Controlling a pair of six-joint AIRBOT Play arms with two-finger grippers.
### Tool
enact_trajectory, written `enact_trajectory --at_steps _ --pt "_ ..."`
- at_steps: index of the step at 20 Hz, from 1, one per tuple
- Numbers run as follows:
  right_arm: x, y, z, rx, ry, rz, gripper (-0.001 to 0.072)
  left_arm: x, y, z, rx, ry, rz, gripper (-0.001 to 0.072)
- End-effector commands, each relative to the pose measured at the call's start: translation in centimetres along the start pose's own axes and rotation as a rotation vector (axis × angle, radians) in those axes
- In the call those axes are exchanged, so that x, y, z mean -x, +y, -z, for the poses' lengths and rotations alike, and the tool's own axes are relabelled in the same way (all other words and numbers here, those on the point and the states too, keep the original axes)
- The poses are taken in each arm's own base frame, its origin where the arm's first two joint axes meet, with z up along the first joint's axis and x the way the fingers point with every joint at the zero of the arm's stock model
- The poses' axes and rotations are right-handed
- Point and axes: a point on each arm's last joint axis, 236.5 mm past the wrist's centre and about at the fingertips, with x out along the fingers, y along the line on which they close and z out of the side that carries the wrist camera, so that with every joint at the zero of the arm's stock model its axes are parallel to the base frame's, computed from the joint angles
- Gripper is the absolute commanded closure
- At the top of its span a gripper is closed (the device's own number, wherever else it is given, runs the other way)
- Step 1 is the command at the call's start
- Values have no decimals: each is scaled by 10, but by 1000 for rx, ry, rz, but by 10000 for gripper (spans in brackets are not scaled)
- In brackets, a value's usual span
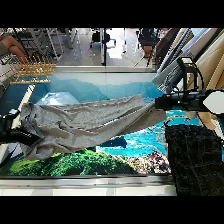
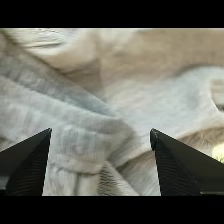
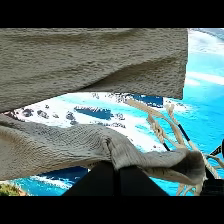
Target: Fold the clothes and pants, and hang the long-sleeved shirts on hangers.
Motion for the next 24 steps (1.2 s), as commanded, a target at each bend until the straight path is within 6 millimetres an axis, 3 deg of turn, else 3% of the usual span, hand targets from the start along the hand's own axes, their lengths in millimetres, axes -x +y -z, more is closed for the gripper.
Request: enact_trajectory --at_steps 1,5,6,8,11,14,17,19,21,24 --pt "-1 0 -1 23 0 -3 688 -15 5 17 -62 162 -93 3" --pt "-1 0 -1 24 0 -3 687 -23 2 33 0 225 -77 9" --pt "-1 1 -1 24 0 -3 687 -26 3 34 6 227 -78 41" --pt "-1 1 0 23 0 -4 687 -33 6 37 13 234 -76 352" --pt "-1 1 1 22 6 -6 687 -42 6 49 78 271 -66 668" --pt "-1 2 4 20 18 -10 687 -41 5 63 103 327 -64 688" --pt "-1 6 4 16 17 -25 687 -26 14 67 87 360 -125 693" --pt "-1 6 2 16 10 -24 688 -6 27 46 126 277 -173 695" --pt "-1 6 -13 14 -53 -26 688 24 49 4 277 83 -203 694" --pt "10 -5 -71 23 -303 24 688 111 117 -60 633 -332 -245 694"
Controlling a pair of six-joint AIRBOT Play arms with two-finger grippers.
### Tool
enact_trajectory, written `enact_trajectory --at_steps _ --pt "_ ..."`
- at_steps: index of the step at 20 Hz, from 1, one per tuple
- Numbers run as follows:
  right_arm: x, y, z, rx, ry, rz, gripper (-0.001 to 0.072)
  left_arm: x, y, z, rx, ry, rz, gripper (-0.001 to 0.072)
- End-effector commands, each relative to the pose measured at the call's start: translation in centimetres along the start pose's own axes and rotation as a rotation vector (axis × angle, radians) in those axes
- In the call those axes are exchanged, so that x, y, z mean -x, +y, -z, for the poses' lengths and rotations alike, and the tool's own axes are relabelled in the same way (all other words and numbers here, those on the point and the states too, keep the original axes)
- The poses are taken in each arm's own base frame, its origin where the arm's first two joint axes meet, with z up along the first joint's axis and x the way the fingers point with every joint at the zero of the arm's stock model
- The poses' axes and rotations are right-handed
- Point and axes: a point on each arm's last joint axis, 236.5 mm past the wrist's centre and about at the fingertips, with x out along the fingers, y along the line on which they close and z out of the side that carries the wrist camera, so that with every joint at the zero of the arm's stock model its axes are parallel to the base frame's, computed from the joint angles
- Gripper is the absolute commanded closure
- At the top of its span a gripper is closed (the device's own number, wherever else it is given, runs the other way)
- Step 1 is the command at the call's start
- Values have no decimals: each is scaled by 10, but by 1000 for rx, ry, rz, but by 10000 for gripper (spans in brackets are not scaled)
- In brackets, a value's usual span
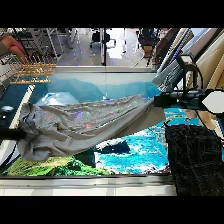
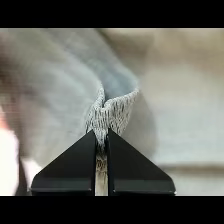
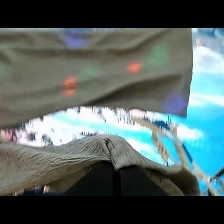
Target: Fold the clothes and pants, and hang the long-sleeved shirts on hangers.
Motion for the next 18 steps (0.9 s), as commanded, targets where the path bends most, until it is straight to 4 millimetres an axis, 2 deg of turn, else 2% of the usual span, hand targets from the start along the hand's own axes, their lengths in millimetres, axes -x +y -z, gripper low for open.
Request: enact_trajectory --at_steps 1,2,3,4,5,6,7,8,10,13,14,16,18 --pt "11 -14 -68 7 -290 52 688 95 63 -91 411 -434 48 695" --pt "19 -19 -86 -11 -367 57 688 128 88 -105 496 -554 51 694" --pt "24 -26 -93 -24 -396 67 688 160 115 -110 569 -659 44 694" --pt "23 -36 -88 -35 -372 86 688 182 139 -103 619 -715 12 695" --pt "16 -45 -67 -50 -280 106 688 188 157 -85 644 -707 -28 694" --pt "5 -55 -30 -71 -119 126 688 183 171 -59 644 -637 -80 694" --pt "-4 -60 9 -81 48 138 688 168 182 -26 617 -517 -135 694" --pt "-10 -61 49 -75 217 140 688 150 186 5 590 -394 -162 695" --pt "-14 -56 103 -42 433 110 688 112 182 56 550 -185 -143 694" --pt "-26 -49 146 -26 561 61 688 67 172 110 570 -6 -71 694" --pt "-31 -50 160 -26 599 59 689 55 169 121 589 25 -44 694" --pt "-38 -51 178 -35 641 58 688 37 164 132 623 58 12 694" --pt "-52 -47 176 -51 609 35 688 27 164 139 637 75 29 694"
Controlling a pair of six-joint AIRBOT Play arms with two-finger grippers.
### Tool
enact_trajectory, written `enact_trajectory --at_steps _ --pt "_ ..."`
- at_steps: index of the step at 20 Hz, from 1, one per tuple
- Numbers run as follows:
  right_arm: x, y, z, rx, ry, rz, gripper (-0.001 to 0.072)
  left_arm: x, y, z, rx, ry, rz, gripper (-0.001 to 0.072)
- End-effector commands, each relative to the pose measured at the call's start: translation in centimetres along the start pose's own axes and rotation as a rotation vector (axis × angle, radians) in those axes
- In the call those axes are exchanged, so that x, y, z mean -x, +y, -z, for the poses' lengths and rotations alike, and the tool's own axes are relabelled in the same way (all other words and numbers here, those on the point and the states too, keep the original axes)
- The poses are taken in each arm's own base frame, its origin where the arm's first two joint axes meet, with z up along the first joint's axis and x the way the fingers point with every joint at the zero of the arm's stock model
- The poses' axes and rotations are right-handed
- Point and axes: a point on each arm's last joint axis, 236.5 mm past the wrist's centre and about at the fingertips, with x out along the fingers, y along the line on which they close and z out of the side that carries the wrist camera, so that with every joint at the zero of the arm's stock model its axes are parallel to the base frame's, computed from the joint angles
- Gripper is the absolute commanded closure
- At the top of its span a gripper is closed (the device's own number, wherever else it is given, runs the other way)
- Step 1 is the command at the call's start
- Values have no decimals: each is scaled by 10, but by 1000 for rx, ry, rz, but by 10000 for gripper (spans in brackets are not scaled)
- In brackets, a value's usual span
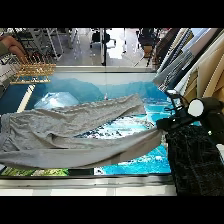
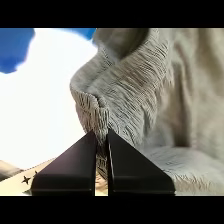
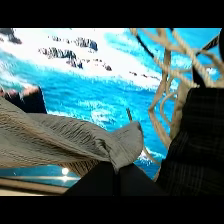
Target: Fold the clothes and pants, and hang the long-sleeved shirts on hangers.
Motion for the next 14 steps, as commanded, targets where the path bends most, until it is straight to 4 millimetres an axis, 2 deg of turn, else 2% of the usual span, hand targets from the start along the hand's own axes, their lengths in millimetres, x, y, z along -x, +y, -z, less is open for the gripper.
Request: enact_trajectory --at_steps 1,2,4,7,9,11,14 --pt "-24 12 0 -13 15 -61 688 -23 11 26 21 94 23 694" --pt "-32 16 -7 -30 10 -79 688 -26 14 27 28 99 20 694" --pt "-56 15 -5 -45 73 -86 688 -26 31 33 47 114 -35 694" --pt "-93 14 15 -56 235 -91 688 -17 65 46 97 146 -154 694" --pt "-106 14 26 -59 307 -96 688 -9 81 53 137 142 -178 694" --pt "-105 22 39 -17 368 -141 688 1 102 56 252 100 -214 694" --pt "-89 27 67 42 491 -180 688 13 124 62 319 60 -244 685"
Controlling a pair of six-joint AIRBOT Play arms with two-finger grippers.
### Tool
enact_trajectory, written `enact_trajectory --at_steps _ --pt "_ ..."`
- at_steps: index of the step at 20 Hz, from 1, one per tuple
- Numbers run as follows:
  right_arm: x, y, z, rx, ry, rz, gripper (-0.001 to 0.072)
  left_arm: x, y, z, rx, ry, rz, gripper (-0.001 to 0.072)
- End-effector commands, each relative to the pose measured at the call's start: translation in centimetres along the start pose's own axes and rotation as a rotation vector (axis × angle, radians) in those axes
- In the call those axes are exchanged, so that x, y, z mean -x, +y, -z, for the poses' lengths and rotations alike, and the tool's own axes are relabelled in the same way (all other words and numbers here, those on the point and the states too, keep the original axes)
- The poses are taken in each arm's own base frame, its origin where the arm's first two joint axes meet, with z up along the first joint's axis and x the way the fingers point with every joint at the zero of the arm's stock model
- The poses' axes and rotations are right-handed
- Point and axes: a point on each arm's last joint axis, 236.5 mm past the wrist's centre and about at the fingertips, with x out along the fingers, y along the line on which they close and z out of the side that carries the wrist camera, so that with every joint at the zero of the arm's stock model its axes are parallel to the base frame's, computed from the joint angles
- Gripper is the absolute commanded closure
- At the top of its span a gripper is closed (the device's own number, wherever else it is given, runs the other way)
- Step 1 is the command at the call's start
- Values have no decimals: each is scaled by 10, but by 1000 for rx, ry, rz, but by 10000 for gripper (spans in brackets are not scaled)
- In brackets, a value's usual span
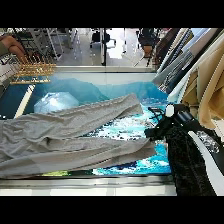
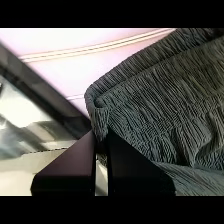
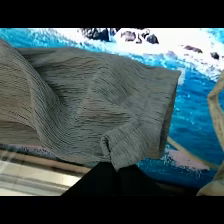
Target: Fold the clothes and pants, and hang the long-sleeved shirts on hangers.
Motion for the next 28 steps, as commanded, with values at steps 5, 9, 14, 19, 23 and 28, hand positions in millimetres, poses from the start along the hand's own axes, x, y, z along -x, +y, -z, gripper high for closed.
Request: enact_trajectory --at_steps 5,9,14,19,23,28 --pt "3 32 42 135 181 -155 432 9 12 -20 123 -121 41 405" --pt "5 5 20 3 80 -153 247 13 6 -29 109 -162 63 304" --pt "9 -20 -1 -102 -20 -179 267 85 -89 -110 -72 -525 347 260" --pt "-8 -14 -9 -120 7 -223 265 50 -186 -75 -394 -327 376 206" --pt "-16 -16 -9 -129 33 -227 262 12 -279 -16 -757 -113 367 162" --pt "-21 -13 6 -126 94 -241 263 -6 -385 60 -1104 8 421 162"
